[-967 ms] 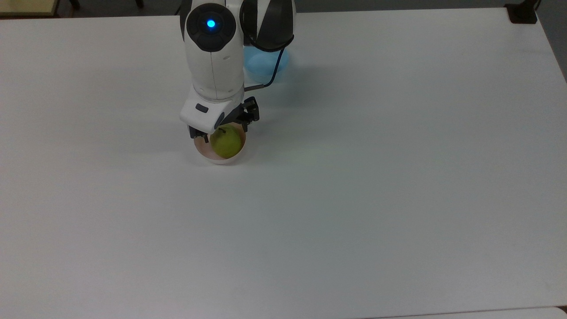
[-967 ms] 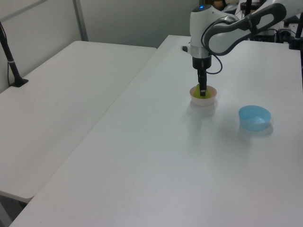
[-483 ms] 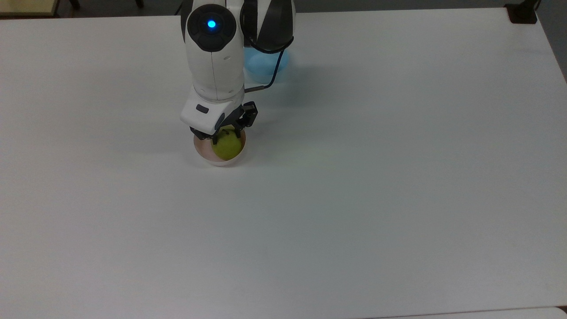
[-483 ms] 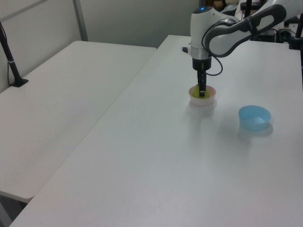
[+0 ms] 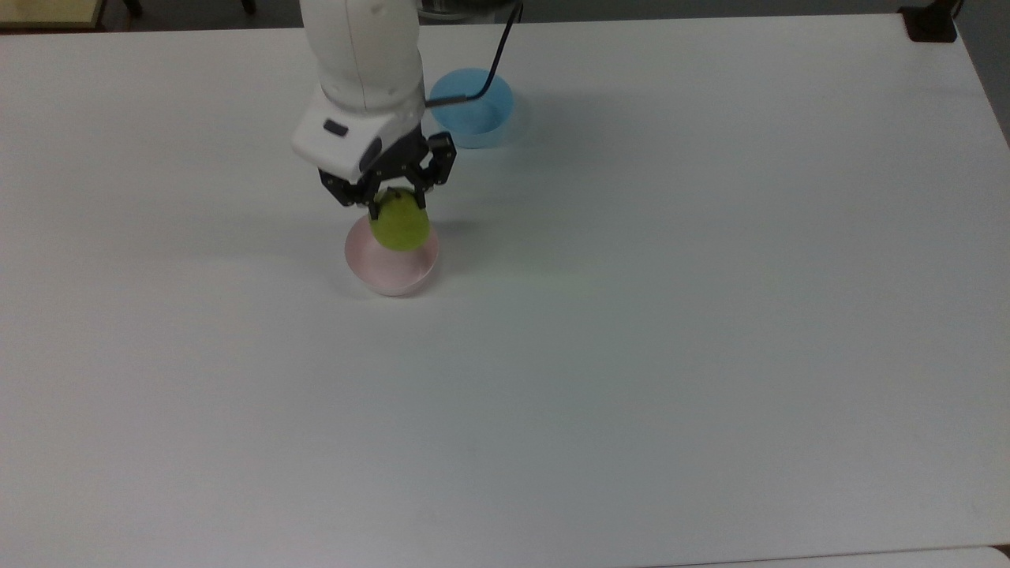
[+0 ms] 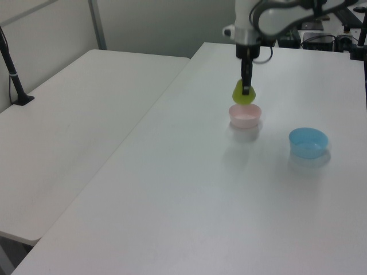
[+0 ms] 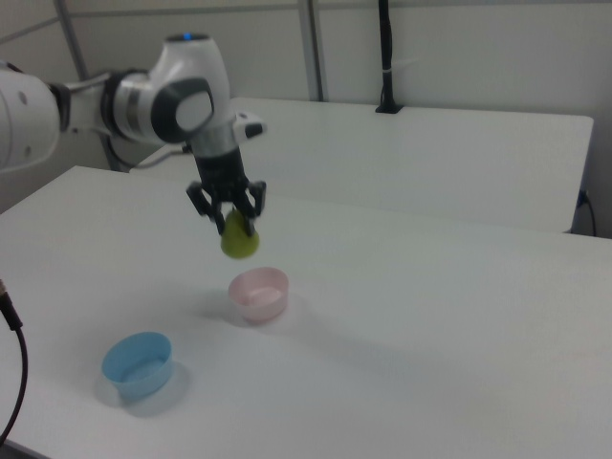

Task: Pick up a pear from the bowl
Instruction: 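Carry the pear away from the pink bowl and lower it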

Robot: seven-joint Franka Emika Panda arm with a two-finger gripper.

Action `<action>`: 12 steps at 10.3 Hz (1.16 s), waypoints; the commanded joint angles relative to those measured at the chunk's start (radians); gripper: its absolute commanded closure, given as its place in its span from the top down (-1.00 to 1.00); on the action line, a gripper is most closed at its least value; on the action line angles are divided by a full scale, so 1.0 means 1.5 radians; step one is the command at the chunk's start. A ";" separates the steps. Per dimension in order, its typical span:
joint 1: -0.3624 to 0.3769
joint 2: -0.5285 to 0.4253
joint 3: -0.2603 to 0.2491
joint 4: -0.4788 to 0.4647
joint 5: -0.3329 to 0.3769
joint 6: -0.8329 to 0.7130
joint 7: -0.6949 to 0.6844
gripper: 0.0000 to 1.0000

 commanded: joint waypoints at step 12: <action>-0.225 0.113 0.000 0.162 0.024 -0.015 -0.139 -1.00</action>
